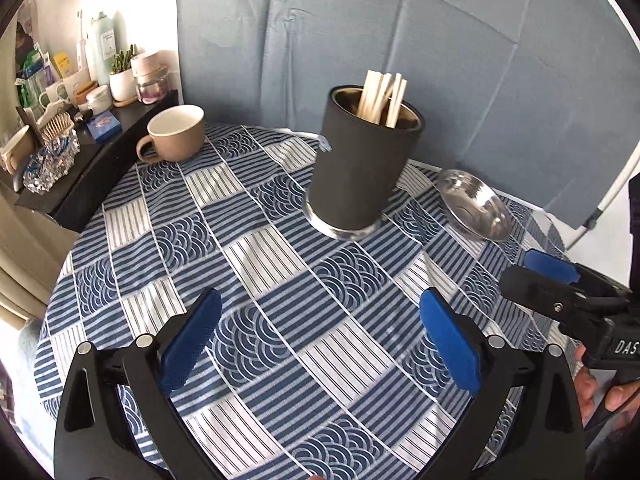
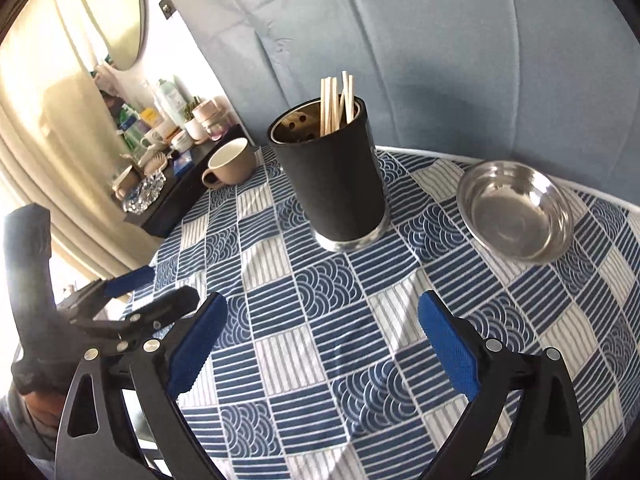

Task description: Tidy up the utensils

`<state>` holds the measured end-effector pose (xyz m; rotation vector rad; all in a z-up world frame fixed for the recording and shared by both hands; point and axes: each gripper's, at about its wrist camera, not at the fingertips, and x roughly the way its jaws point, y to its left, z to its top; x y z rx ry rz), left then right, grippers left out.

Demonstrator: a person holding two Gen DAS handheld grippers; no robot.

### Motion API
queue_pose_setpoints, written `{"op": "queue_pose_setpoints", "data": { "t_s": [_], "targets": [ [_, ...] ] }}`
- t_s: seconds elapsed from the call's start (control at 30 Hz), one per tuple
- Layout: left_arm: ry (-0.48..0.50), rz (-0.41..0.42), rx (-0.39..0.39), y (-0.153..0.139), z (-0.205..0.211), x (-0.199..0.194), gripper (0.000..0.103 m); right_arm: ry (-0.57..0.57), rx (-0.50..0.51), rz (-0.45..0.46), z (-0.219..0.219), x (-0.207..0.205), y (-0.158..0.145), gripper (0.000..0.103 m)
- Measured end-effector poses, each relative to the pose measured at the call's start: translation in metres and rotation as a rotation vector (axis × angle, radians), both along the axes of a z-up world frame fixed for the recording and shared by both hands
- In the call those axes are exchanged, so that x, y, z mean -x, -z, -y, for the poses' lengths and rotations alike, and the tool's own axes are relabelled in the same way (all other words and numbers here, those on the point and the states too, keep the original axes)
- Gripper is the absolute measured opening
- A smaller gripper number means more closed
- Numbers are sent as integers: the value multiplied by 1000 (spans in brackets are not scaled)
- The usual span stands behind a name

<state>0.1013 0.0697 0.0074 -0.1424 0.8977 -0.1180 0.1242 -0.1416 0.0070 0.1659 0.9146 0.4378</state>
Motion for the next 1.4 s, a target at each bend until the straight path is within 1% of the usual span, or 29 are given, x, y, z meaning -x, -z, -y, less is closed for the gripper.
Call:
{"op": "queue_pose_setpoints", "data": {
  "t_s": [0.13,0.3,0.37,0.43,0.57,0.63,0.7,0.77,0.9,1.0,1.07,1.23,1.4],
  "targets": [
    [3,-2,21,-9,6,13,97,20,52,-2,0,15,-3,93],
    [-16,8,48,-22,6,29,97,26,50,14,3,37,-12,93],
    [-35,15,46,-27,5,36,97,30,57,28,3,43,-17,93],
    [-45,25,32,-31,5,40,97,35,58,46,4,52,-24,94],
    [-85,42,-43,-38,5,48,97,45,63,64,5,62,-32,94],
    [-114,35,-50,-39,2,51,97,54,72,76,6,67,-36,94],
    [-122,23,-51,-38,0,52,97,70,74,86,7,71,-37,94],
    [-104,2,-54,-36,0,53,97,75,84,85,8,72,-37,94],
    [-82,-41,-20,-31,4,59,97,71,105,90,9,76,-39,94],
    [-94,-14,-32,-36,5,63,97,86,99,111,15,81,-44,94],
    [-101,0,-42,-39,7,64,97,78,112,85,17,82,-41,94],
    [-94,-10,-29,-38,11,63,97,97,142,77,22,86,-37,94],
    [-91,-31,-31,-35,14,62,97,98,141,82,24,87,-37,94]
  ]
}}
